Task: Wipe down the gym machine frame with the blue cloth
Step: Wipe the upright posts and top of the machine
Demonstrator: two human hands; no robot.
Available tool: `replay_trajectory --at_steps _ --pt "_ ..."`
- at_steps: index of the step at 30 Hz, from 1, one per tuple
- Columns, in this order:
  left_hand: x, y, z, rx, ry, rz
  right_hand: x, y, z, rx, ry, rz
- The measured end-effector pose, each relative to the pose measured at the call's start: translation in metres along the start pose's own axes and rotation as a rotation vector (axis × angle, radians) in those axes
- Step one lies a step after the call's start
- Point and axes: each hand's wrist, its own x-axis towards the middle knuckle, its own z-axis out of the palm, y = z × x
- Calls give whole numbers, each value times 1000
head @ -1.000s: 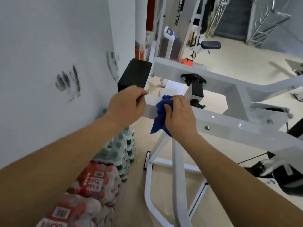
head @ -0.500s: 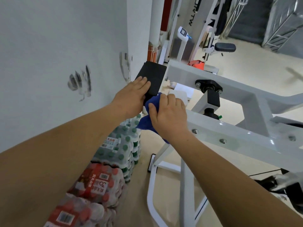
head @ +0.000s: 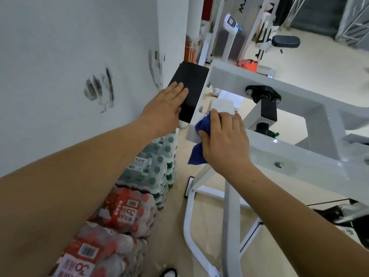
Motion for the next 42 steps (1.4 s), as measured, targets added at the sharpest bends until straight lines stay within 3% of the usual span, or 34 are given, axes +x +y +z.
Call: replay_trajectory --at_steps 7,10,14,18,25,29,33,42 --pt "0 -4 2 16 7 21 -2 31 -1 -50 -32 -163" --pt "0 -3 2 16 14 15 -10 64 -6 -59 -17 -89" --pt "0 -1 3 18 20 16 1 39 0 -62 -16 -26" --pt "0 -7 -1 -24 11 33 17 7 5 0 17 -55" --pt "1 -5 1 -96 18 -1 -4 43 2 10 65 -111" --pt "1 -4 4 -104 45 3 14 8 3 -4 55 5" --pt "2 -5 5 24 49 44 21 -18 9 27 55 -2" --pt "4 -7 2 28 43 46 -9 41 4 5 72 2"
